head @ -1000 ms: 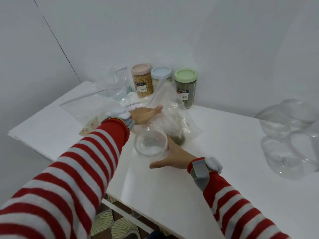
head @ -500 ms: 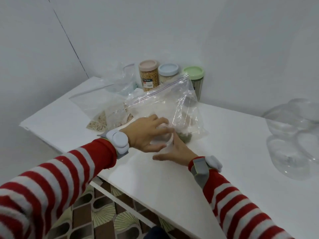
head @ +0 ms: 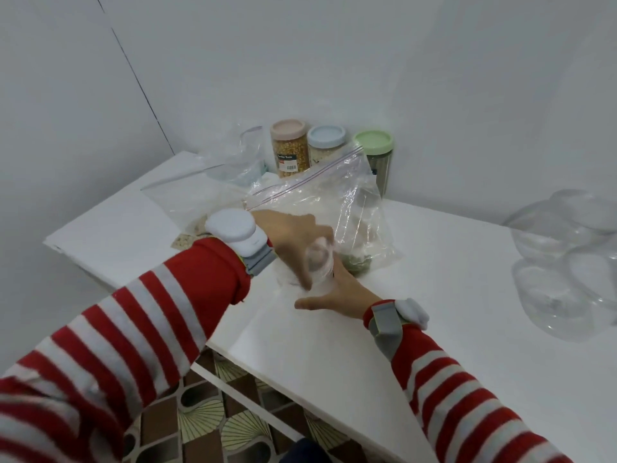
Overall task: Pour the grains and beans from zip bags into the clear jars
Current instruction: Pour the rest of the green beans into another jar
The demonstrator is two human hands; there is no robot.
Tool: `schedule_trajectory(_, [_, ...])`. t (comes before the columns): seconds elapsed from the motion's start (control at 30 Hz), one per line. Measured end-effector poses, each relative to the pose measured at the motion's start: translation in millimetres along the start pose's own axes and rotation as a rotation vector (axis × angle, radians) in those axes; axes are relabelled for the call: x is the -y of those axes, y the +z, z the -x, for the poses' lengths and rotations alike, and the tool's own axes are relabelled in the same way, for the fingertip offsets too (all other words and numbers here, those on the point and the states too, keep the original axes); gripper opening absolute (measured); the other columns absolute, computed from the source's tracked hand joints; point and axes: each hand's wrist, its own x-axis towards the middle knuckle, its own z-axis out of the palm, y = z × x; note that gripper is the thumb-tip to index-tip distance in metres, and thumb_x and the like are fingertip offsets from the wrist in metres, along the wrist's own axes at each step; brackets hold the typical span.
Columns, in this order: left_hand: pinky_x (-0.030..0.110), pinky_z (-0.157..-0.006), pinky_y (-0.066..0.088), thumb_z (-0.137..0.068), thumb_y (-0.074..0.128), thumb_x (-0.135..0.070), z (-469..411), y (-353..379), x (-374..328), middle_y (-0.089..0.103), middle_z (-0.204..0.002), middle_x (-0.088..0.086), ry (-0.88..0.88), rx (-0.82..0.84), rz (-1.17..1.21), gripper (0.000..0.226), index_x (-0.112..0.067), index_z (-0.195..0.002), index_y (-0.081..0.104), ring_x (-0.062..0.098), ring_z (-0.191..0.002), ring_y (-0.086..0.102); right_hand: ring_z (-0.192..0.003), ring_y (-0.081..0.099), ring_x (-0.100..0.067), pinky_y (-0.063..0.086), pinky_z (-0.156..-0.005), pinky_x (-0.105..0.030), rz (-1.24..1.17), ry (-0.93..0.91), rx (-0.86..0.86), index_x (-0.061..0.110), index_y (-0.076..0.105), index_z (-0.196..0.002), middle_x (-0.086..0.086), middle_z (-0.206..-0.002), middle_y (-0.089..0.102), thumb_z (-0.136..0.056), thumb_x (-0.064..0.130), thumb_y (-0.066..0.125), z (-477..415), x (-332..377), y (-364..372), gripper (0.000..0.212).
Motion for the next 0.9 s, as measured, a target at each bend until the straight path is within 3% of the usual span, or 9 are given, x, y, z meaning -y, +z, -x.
schedule_trajectory(0.07, [0.033,-0.069,0.055,-0.078,0.063,-0.067,1,-16,16,0.047,-0.125,0.003,-0.113,-0.072,0.303,0.076,-0.034,-0.137,0.028,0.019,-0.082,0.063,-0.106,0.038,0.034,0.029,-0.089,0.002,-0.027,0.020,0.013,0.038,0.026,-0.129,0.029,-0.122,0.042,-0.067,0.009,0.089,2,3,-2,0.093])
schedule_trajectory(0.17, [0.031,-0.084,0.049,-0.080,0.065,-0.062,7,-22,58,0.046,-0.132,0.005,-0.124,-0.384,0.616,0.080,-0.028,-0.140,0.025,0.021,-0.105,0.057,-0.121,0.045,0.014,0.034,-0.105,-0.016,-0.018,0.045,0.025,0.045,0.030,-0.136,0.016,-0.133,0.050,-0.063,0.025,0.094,2,1,0,0.099])
schedule_trajectory(0.23, [0.031,-0.084,0.045,-0.076,0.073,-0.059,6,7,85,0.048,-0.126,0.005,-0.195,-0.585,0.822,0.083,-0.018,-0.132,0.026,0.018,-0.106,0.051,-0.138,0.028,-0.005,0.025,-0.118,-0.038,0.066,0.093,0.025,0.043,0.015,-0.149,0.014,-0.149,0.035,-0.055,0.048,0.093,3,1,-1,0.122])
schedule_trajectory(0.33, [0.043,-0.074,0.052,-0.062,0.083,-0.059,-10,84,104,0.058,-0.101,0.011,-0.394,-0.799,0.986,0.078,-0.013,-0.105,0.037,0.020,-0.082,0.056,-0.138,0.026,-0.011,0.028,-0.117,-0.036,0.087,0.131,0.081,0.043,0.007,-0.151,0.014,-0.153,0.020,-0.048,0.059,0.091,5,2,-13,0.134])
schedule_trajectory(0.43, [0.032,-0.057,0.039,-0.052,0.076,-0.077,-25,152,107,0.046,-0.071,0.002,-0.417,-0.859,0.927,0.074,-0.018,-0.074,0.038,0.021,-0.064,0.042,-0.116,0.044,-0.011,0.046,-0.089,-0.014,-0.138,0.056,-0.203,0.031,0.035,-0.141,0.002,-0.138,0.041,-0.057,0.057,0.085,0,20,-39,0.101])
schedule_trajectory(0.5, [0.028,-0.064,0.037,-0.049,0.064,-0.089,-31,178,99,0.041,-0.074,-0.006,-0.435,-0.759,0.827,0.077,-0.021,-0.070,0.035,0.018,-0.072,0.042,-0.118,0.039,-0.017,0.041,-0.096,-0.023,-0.046,0.067,-0.547,0.028,0.045,-0.134,0.004,-0.131,0.046,-0.068,0.061,0.079,-10,20,-59,0.081])
schedule_trajectory(0.67, [0.043,-0.104,0.028,-0.071,0.049,-0.080,-42,156,93,0.051,-0.121,-0.005,-0.504,-0.864,0.780,0.067,-0.019,-0.097,0.056,0.026,-0.125,0.041,-0.127,0.046,-0.020,0.031,-0.113,-0.044,0.034,0.392,-0.607,0.024,0.044,-0.142,0.006,-0.123,0.058,-0.083,0.054,0.070,-36,-8,-101,0.072])
schedule_trajectory(0.77, [0.039,-0.097,0.040,-0.079,0.058,-0.058,-46,100,100,0.056,-0.105,0.000,-0.327,-1.125,0.946,0.051,-0.013,-0.101,0.057,0.028,-0.110,0.053,-0.104,0.063,-0.018,0.042,-0.105,-0.048,0.066,0.279,-0.574,0.037,0.070,-0.089,0.013,-0.095,0.070,-0.086,0.048,0.067,-41,-9,-119,0.012])
schedule_trajectory(0.9, [0.035,-0.113,0.022,-0.086,0.070,-0.030,-69,32,113,0.039,-0.149,0.010,-0.149,-0.918,0.658,0.070,-0.010,-0.145,0.037,0.029,-0.140,0.030,-0.115,0.053,-0.013,0.036,-0.106,-0.037,0.094,0.083,-0.481,0.036,0.068,-0.092,0.012,-0.111,0.064,-0.091,0.045,0.063,-42,28,-147,0.011])
